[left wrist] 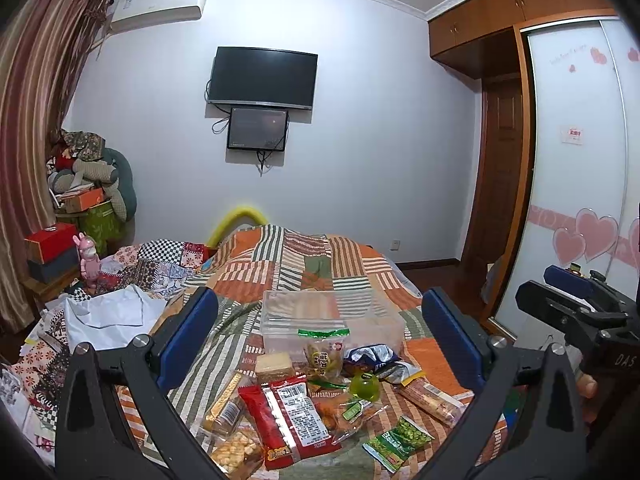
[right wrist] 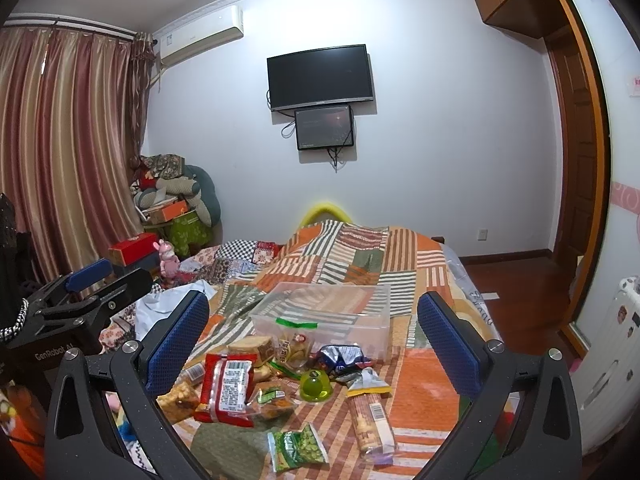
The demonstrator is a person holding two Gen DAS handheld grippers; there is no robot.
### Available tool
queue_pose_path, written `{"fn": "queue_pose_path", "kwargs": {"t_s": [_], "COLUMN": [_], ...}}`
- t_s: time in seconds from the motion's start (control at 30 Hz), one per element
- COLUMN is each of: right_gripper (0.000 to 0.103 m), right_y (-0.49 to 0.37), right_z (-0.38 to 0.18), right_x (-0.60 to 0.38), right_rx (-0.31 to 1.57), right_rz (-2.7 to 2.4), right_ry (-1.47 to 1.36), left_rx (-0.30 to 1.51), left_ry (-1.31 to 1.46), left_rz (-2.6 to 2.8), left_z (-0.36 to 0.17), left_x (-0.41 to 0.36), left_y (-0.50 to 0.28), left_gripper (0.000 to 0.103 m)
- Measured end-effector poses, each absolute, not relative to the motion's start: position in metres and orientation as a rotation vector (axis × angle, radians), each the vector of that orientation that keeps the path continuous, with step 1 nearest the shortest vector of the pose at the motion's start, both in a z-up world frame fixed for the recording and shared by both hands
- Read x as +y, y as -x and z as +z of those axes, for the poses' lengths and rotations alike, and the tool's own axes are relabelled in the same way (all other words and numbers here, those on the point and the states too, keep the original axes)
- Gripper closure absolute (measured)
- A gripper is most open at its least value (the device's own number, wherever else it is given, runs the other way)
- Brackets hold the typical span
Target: Organize snacks
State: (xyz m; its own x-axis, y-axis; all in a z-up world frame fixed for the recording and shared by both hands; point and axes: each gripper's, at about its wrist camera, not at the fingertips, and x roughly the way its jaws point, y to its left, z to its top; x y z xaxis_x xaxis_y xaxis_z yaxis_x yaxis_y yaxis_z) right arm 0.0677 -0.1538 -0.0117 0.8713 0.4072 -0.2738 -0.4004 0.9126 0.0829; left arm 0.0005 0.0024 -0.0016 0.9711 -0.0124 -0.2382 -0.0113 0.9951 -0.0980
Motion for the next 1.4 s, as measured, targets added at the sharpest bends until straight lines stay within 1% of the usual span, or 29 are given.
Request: {"fn": "queue_pose_path", "kwargs": {"t_s": [1.4], "right_gripper": [0.000], "right_y": [-0.0647], "right_z": [-0.0091], "right_x": [-0.1547], "right_rx": [0.278], "right_rz": [0.426], "right_ry": [-0.026], "left_rx": [0.229], "left_ry": [0.083], "left_rz": [-0.011], "left_z": [0.0004], "left_x": [-0.0017], "left_y": [0.0045], "left_gripper": [0.000]}}
